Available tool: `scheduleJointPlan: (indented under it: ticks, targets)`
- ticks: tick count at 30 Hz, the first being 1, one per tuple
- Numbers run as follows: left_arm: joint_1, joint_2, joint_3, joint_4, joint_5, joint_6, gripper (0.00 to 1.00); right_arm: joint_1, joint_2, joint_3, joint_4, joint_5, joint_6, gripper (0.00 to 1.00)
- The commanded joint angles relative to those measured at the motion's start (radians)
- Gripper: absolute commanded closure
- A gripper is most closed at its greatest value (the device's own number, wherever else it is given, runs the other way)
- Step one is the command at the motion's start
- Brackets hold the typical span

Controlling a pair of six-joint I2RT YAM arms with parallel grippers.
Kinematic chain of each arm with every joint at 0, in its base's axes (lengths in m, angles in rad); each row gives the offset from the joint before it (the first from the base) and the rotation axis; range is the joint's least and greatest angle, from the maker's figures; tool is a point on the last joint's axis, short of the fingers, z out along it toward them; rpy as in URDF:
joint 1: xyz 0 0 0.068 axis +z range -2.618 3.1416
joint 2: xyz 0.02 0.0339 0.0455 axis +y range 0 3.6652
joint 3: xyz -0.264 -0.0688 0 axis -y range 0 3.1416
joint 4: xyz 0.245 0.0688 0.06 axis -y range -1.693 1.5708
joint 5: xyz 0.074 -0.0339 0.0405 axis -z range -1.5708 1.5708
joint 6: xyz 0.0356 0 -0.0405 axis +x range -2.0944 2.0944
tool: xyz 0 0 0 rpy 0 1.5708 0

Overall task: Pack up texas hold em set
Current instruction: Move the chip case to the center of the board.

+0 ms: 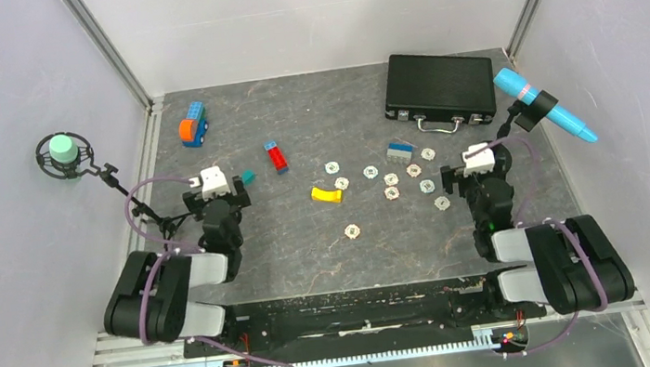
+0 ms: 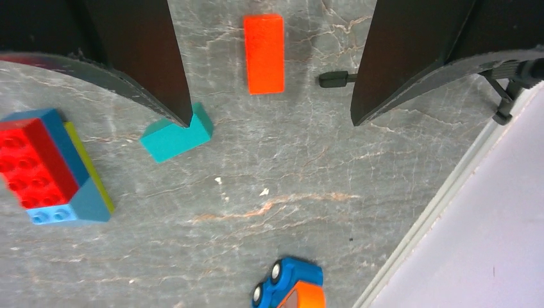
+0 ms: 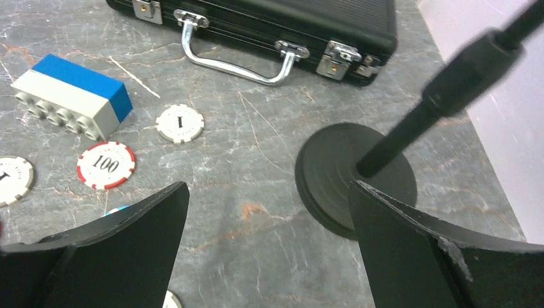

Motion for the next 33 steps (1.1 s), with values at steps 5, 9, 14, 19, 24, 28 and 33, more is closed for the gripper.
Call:
scheduleJointPlan:
  ticks: [5, 9, 14, 19, 24, 28, 33]
  targets:
    - [-0.097, -0.22, 0.213, -0.462, -0.229, -0.111, 0.0, 0.003, -0.016, 0.293, -0.377, 0.017, 0.161, 0.02]
    - [-0.098, -0.236, 0.315, -0.636, -0.215, -0.212, 0.0, 0.002, 0.08, 0.508, -0.614, -0.034, 0.239, 0.02]
    - [-0.099, -0.26, 0.367, -0.7, -0.166, -0.309, 0.0, 0.015, 0.161, 0.574, -0.645, -0.131, 0.278, 0.02]
    - [-0.098, -0.248, 0.455, -0.828, -0.147, -0.392, 0.0, 0.024, 0.239, 0.733, -0.785, -0.084, 0.278, 0.02]
    - [-0.097, -0.217, 0.532, -0.883, -0.073, -0.414, 0.0, 0.028, 0.35, 0.929, -0.963, -0.036, 0.267, 0.02]
    - [-0.099, -0.185, 0.59, -0.918, -0.028, -0.415, 0.0, 0.043, 0.403, 0.991, -0.983, -0.039, 0.269, 0.02]
    - [-0.098, -0.16, 0.639, -0.955, 0.036, -0.416, 0.0, 0.077, 0.497, 1.111, -1.033, -0.065, 0.26, 0.02]
